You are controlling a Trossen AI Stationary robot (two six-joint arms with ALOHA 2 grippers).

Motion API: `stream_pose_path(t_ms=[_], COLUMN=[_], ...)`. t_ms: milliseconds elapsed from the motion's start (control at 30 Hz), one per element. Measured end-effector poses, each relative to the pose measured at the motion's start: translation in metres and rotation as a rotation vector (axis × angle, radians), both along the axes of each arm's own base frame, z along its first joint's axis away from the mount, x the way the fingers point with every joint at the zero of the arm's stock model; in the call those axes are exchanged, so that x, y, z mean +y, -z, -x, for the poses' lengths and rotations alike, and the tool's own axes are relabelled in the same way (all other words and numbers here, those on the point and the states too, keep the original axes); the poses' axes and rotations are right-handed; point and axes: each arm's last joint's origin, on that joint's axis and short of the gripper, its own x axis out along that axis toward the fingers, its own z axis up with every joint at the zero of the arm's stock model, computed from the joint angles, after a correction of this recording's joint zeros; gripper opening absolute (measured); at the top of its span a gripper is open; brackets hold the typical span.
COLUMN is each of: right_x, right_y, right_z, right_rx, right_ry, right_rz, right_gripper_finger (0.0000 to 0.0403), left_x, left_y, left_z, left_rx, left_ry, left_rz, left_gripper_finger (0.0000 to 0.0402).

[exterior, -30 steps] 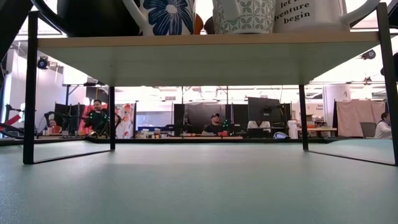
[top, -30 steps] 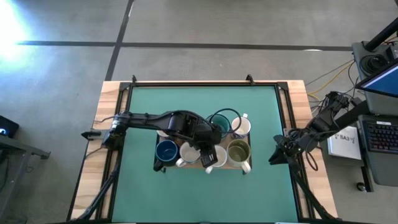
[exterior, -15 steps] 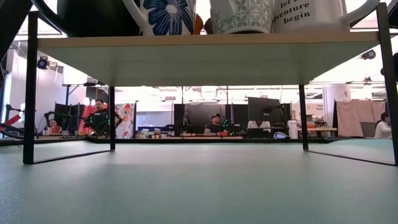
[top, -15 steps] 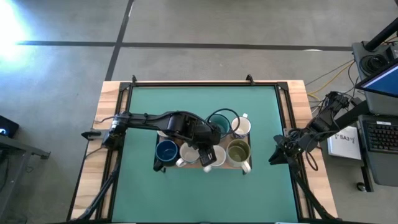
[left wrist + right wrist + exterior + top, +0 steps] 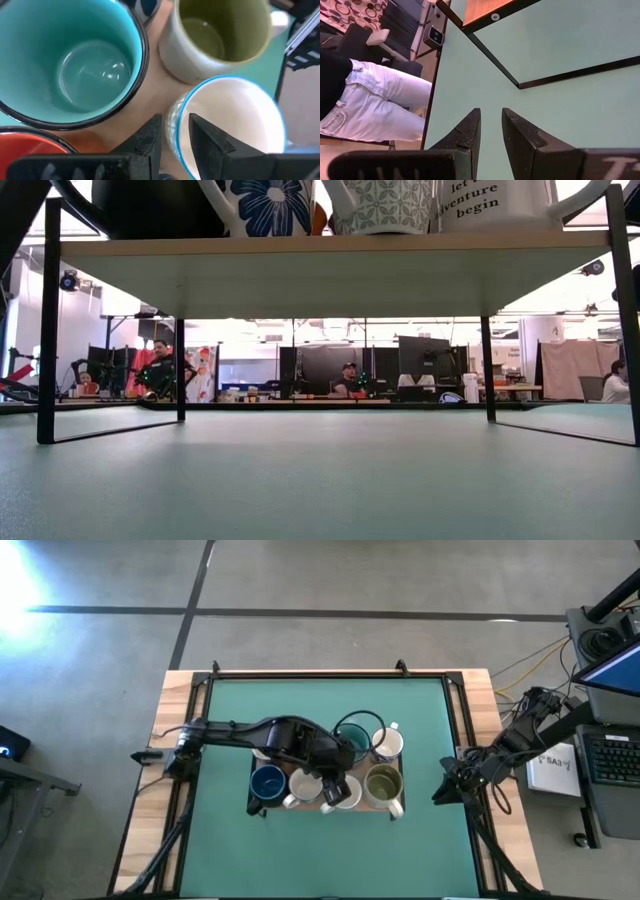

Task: Place coffee mugs
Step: Put the white patterned mug on the shelf

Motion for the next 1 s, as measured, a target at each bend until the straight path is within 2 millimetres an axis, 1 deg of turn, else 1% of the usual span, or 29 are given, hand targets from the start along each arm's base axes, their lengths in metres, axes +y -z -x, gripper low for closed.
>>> stream_pose_path(t_ms=[100,300,567,1000], right_x=[0.0,0.0,0.0,0.0], right_y=[0.0,0.0,0.0,0.0], right_z=[0.0,0.0,0.0,0.0], right_rx=[0.0,0.0,0.0,0.0], right_ry=[0.0,0.0,0.0,0.0], right_rz=[0.0,0.0,0.0,0.0], right_gripper_finger=[0.0068,0.0068,0.0068,0.0068], left_x=[-0.002,-0.002,-0.002,-0.003], left_y=[-0.004,-0.003,0.004,0.008], left_z=[0.001,0.002,0.0,0.0], left_rx=[-0.021,-0.014,0.017,0.035], left_ry=[0.008,0.012,0.008,0.003], left_rz=[0.019,0.03,0.026,0.027], left_gripper_finger=[0.0077,0.0077,0.0077,0.0076])
